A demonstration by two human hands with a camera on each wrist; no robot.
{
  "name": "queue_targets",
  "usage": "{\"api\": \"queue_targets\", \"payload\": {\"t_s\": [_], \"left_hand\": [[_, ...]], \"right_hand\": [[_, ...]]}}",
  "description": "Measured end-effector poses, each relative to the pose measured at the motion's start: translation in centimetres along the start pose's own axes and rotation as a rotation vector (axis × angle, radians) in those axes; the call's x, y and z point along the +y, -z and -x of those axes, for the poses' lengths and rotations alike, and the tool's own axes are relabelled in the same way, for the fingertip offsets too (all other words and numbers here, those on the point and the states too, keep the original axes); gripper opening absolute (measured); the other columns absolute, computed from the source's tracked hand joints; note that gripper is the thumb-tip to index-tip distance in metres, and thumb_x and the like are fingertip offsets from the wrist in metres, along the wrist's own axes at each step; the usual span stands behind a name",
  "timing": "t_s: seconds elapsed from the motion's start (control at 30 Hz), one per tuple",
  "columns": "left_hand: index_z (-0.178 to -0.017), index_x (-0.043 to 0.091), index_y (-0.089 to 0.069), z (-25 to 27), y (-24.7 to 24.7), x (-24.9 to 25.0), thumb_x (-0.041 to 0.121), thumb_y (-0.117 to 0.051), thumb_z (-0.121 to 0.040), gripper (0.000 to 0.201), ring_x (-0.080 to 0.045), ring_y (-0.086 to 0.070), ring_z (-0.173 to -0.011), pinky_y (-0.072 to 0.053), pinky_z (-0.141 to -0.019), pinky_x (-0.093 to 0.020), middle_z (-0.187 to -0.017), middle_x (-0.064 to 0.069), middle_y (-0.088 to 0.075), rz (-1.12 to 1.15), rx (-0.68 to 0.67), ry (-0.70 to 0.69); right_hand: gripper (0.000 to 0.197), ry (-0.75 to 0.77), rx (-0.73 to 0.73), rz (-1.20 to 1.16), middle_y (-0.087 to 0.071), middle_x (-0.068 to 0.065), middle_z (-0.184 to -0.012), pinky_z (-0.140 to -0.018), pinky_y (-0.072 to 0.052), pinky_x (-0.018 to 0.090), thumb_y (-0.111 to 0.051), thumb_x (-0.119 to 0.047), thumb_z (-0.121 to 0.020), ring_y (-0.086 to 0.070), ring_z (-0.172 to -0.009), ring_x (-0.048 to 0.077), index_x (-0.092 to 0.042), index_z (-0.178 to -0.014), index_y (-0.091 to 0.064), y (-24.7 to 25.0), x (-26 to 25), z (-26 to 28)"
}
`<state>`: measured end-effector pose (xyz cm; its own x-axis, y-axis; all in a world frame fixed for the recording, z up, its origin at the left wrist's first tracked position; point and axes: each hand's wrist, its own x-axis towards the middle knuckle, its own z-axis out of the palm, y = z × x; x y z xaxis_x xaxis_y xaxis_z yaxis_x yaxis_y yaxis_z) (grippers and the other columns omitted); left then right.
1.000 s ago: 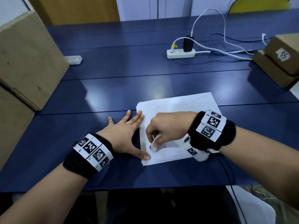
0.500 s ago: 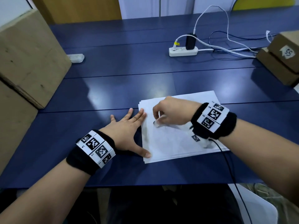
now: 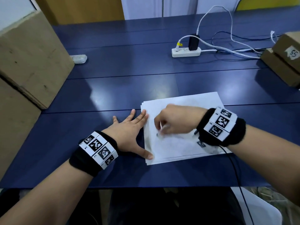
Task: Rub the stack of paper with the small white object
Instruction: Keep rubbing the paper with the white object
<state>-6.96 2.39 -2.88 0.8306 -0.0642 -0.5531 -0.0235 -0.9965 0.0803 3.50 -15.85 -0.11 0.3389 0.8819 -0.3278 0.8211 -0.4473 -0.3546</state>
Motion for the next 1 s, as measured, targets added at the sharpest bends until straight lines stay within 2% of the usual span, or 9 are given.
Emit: {"api": "queue_targets", "payload": {"t_s": [0.07, 0.1, 0.23, 0.3, 0.47, 0.67, 0.83, 0.87, 1.0], "left_hand": [[-0.152, 0.030, 0.023, 0.0, 0.0, 0.1, 0.096, -0.058, -0.045, 0.149, -0.014, 0.030, -0.145, -0.004, -0.108, -0.077, -0.156, 0.022, 0.031, 0.003, -0.004, 0.004], [-0.152, 0.030, 0.023, -0.1, 0.0, 0.1, 0.096, -0.058, -0.045, 0.149, -0.014, 0.030, -0.145, -0.004, -0.108, -0.077, -0.155, 0.022, 0.031, 0.004, -0.006, 0.004], [-0.153, 0.031, 0.022, 0.1, 0.1, 0.0, 0.095, -0.058, -0.047, 0.147, -0.014, 0.029, -0.146, -0.005, -0.108, -0.077, -0.156, 0.021, 0.030, -0.001, -0.006, 0.003], [-0.152, 0.030, 0.022, 0.0, 0.1, 0.0, 0.095, -0.058, -0.047, 0.148, -0.014, 0.029, -0.146, -0.004, -0.108, -0.077, -0.156, 0.021, 0.030, -0.001, -0.006, 0.004], [-0.152, 0.030, 0.024, -0.1, -0.1, 0.0, 0.095, -0.059, -0.046, 0.149, -0.014, 0.030, -0.145, -0.003, -0.108, -0.077, -0.154, 0.022, 0.032, 0.007, -0.009, 0.003], [-0.152, 0.029, 0.023, 0.0, 0.1, 0.1, 0.095, -0.057, -0.047, 0.148, -0.015, 0.029, -0.145, -0.004, -0.108, -0.077, -0.156, 0.020, 0.030, -0.006, -0.009, 0.005], [-0.152, 0.030, 0.024, -0.1, 0.0, 0.1, 0.095, -0.059, -0.046, 0.149, -0.014, 0.031, -0.145, -0.002, -0.108, -0.077, -0.154, 0.022, 0.032, 0.004, -0.012, 0.007], [-0.152, 0.029, 0.024, -0.1, 0.0, 0.1, 0.095, -0.059, -0.046, 0.149, -0.014, 0.031, -0.145, -0.003, -0.108, -0.077, -0.154, 0.022, 0.032, 0.002, -0.013, 0.007], [-0.152, 0.029, 0.023, 0.0, 0.1, 0.1, 0.095, -0.058, -0.047, 0.148, -0.015, 0.030, -0.145, -0.004, -0.108, -0.077, -0.156, 0.021, 0.031, 0.002, -0.013, 0.005]], "right_hand": [[0.023, 0.060, -0.163, -0.026, -0.068, -0.006, -0.084, -0.075, -0.050, 0.029, -0.074, -0.042, -0.083, -0.060, -0.081, 0.013, -0.024, -0.098, -0.072, -1.0, -1.5, 0.7], [0.023, 0.062, -0.169, -0.025, -0.066, -0.008, -0.083, -0.074, -0.049, 0.029, -0.074, -0.042, -0.083, -0.059, -0.081, 0.012, -0.025, -0.098, -0.071, -1.1, -1.7, 0.6], [0.021, -0.093, 0.133, 0.068, -0.057, -0.008, -0.073, -0.069, -0.045, 0.029, -0.071, -0.040, -0.084, -0.061, -0.084, 0.020, -0.022, -0.095, -0.069, 0.7, 0.8, -1.2], [0.020, -0.112, 0.172, 0.040, -0.059, -0.009, -0.073, -0.070, -0.048, 0.030, -0.070, -0.040, -0.085, -0.063, -0.085, 0.020, -0.022, -0.095, -0.069, 0.9, 1.7, -1.3], [0.024, 0.064, -0.138, -0.025, -0.065, -0.010, -0.076, -0.067, -0.046, 0.022, -0.075, -0.043, -0.082, -0.057, -0.073, 0.006, -0.024, -0.095, -0.072, -0.9, -0.8, 0.8], [0.020, -0.138, 0.157, -0.009, -0.061, -0.011, -0.074, -0.074, -0.052, 0.034, -0.072, -0.041, -0.082, -0.062, -0.082, 0.019, -0.023, -0.090, -0.068, 1.0, 2.2, -1.1], [0.025, 0.069, -0.193, -0.043, -0.067, -0.009, -0.079, -0.072, -0.051, 0.027, -0.076, -0.043, -0.081, -0.062, -0.077, 0.011, -0.023, -0.095, -0.072, -0.9, -0.7, 0.9], [0.026, 0.071, -0.176, -0.039, -0.065, -0.010, -0.077, -0.072, -0.050, 0.028, -0.077, -0.044, -0.080, -0.061, -0.077, 0.011, -0.024, -0.094, -0.072, -0.9, -0.6, 0.6], [0.025, -0.080, 0.101, 0.004, -0.057, -0.014, -0.075, -0.072, -0.047, 0.029, -0.075, -0.046, -0.081, -0.060, -0.083, 0.017, -0.025, -0.093, -0.071, 0.8, 1.7, -1.2]]}}
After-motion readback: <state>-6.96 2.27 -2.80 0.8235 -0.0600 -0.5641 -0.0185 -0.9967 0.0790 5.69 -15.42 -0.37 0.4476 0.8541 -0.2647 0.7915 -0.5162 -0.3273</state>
